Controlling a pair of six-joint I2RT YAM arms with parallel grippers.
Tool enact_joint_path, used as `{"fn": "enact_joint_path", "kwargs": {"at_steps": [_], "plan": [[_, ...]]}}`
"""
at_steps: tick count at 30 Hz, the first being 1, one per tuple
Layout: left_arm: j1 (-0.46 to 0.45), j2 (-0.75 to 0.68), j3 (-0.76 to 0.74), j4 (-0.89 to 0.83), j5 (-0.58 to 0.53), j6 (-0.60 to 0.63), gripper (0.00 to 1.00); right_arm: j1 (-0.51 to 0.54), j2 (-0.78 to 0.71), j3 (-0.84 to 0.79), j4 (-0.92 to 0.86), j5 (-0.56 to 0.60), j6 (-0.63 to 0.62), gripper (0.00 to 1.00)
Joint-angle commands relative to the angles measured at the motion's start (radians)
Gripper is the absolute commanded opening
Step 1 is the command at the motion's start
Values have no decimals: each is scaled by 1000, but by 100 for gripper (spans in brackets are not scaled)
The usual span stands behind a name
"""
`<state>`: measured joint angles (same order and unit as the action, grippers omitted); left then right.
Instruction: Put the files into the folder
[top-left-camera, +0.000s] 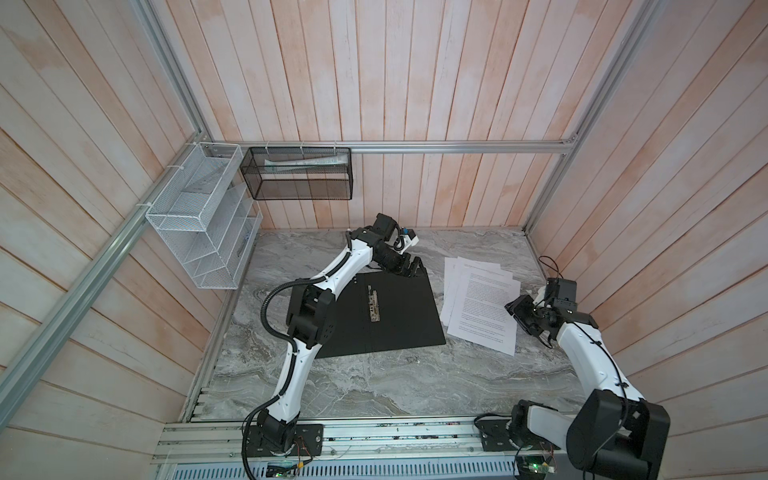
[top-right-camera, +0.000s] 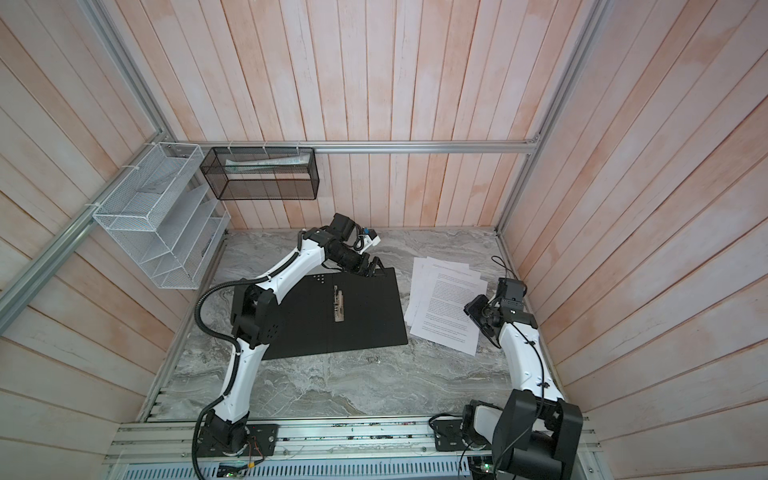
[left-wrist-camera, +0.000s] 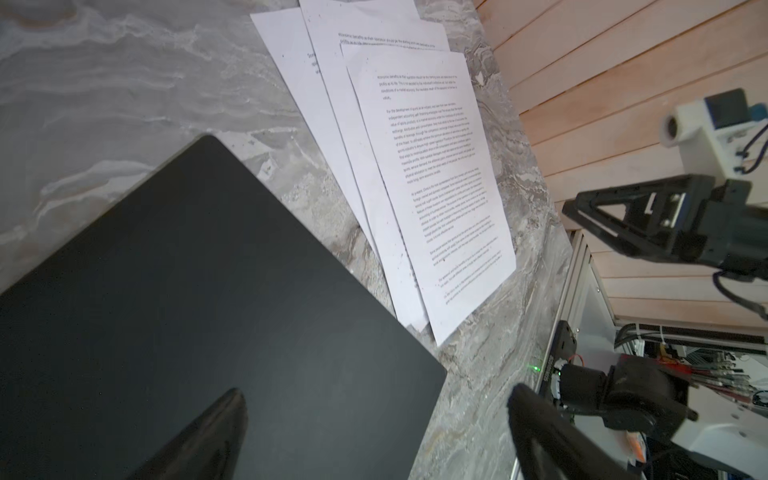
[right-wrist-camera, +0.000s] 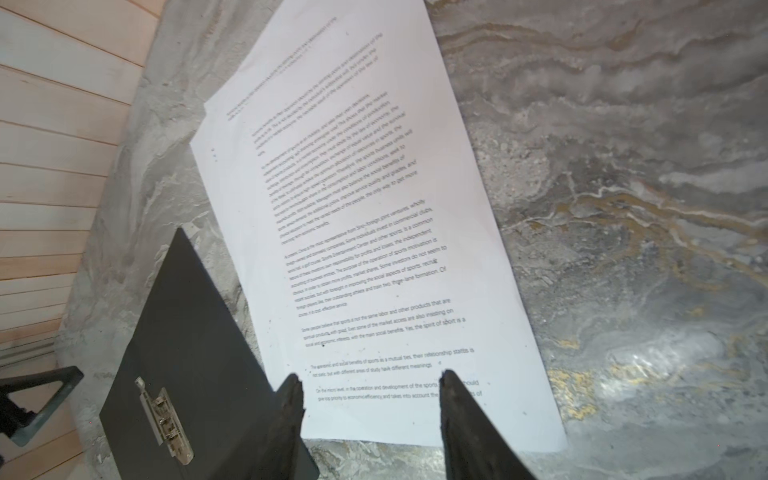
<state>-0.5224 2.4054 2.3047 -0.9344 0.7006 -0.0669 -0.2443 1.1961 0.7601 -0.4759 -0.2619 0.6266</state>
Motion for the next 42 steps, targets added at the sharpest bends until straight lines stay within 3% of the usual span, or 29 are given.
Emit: {"fn": "enact_joint_path", "kwargs": {"at_steps": [1,3,8,13,20,35,42], "plan": [[-33,111,204,-56,-6,-83,100,-25,37,-9,30,15,-28,52],[-46,154,234,-20,-13,-108,100,-37,67,0,38,20,-38,52],[-53,160,119,154,58,-168,100,-91,128,13,54,30,-51,53],[-65,185,103,210,112,-157,100,-121,155,5,77,4,-66,53],[-83,153,-51,298,108,-188,100,-128,178,5,73,33,-93,54],[-139,243,102,254,34,-254,100,-204,321,88,62,51,-178,56],[-138,263,124,248,15,-291,100,-210,433,111,101,-36,-207,56]]}}
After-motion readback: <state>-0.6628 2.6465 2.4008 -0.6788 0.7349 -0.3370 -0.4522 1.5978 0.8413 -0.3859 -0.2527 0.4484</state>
